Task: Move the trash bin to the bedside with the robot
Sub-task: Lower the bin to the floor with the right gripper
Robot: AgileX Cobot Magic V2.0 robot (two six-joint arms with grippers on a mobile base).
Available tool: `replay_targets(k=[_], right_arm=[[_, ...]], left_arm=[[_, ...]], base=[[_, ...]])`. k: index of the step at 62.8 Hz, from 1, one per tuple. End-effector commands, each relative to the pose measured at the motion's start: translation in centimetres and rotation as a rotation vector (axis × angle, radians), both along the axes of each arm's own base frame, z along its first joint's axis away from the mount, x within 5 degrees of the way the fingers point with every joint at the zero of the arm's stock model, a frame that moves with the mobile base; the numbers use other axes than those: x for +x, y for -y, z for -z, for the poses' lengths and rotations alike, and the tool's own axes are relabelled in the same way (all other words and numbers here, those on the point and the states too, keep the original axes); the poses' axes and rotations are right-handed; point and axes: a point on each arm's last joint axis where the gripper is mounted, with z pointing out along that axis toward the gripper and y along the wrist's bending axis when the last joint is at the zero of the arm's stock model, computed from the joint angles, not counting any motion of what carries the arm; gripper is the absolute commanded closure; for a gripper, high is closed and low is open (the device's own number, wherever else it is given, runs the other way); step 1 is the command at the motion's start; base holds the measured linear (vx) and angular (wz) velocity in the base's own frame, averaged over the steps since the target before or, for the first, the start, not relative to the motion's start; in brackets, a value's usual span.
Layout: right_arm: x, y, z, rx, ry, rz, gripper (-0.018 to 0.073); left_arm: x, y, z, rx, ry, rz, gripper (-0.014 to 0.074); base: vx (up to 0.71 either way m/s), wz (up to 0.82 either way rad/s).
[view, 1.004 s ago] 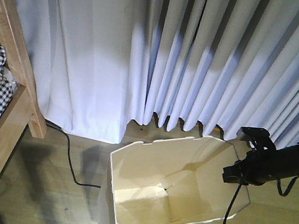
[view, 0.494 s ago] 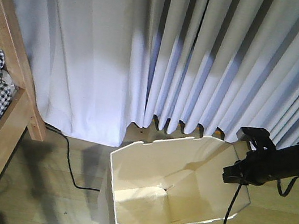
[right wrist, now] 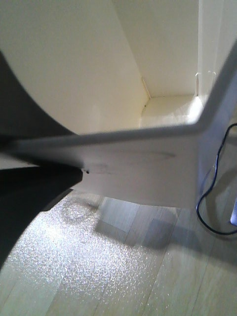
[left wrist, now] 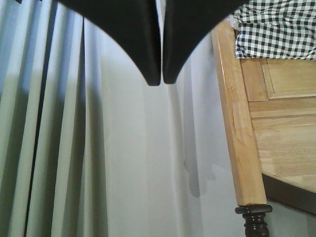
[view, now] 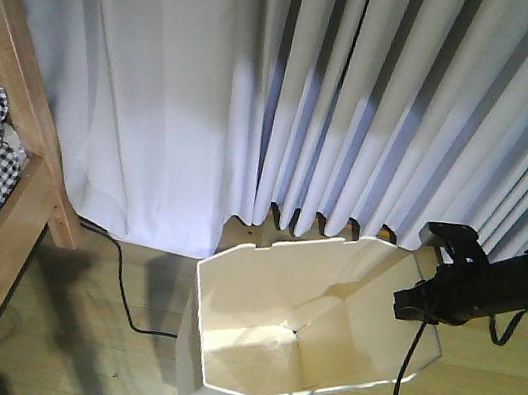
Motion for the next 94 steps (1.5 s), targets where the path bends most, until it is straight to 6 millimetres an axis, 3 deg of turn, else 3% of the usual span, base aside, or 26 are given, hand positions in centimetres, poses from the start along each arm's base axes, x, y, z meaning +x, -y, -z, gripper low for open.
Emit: replay_targets(k=[1,8,20,37,62,94], right_arm=[[0.9,-0.8,-2.8,0.144,0.033,0.069,0.0564],[1.0,-0.3,-1.6,0.088,0.017,0.108,0.0564],[0.8,0.7,2.3,-0.030,-0.043,0.163,0.0564],[3.2,1.1,8.6,-0.028,-0.101,0.158,0.0564],[4.7,1.2,17.3,-0.009,-0.163,0.169,0.0564],[5.4,1.4,21.5,-0.006,-0.174,0.188,0.0550]], left_arm=[[-0.1,0.1,-0.4,-0.023,0.077,0.009,0.0603],[-0.1,0.1,-0.4,-0.023,0.077,0.009,0.0603],[-0.1,0.1,-0.4,-0.023,0.077,0.009,0.0603],[-0.1,0.1,-0.4,-0.023,0.077,0.009,0.0603],[-0.1,0.1,-0.4,-0.023,0.077,0.009,0.0603],[-0.1,0.1,-0.4,-0.023,0.077,0.009,0.0603]], base=[[0.00,0.00],[0.00,0.00],[0.00,0.00],[0.00,0.00],[0.00,0.00],[0.00,0.00]])
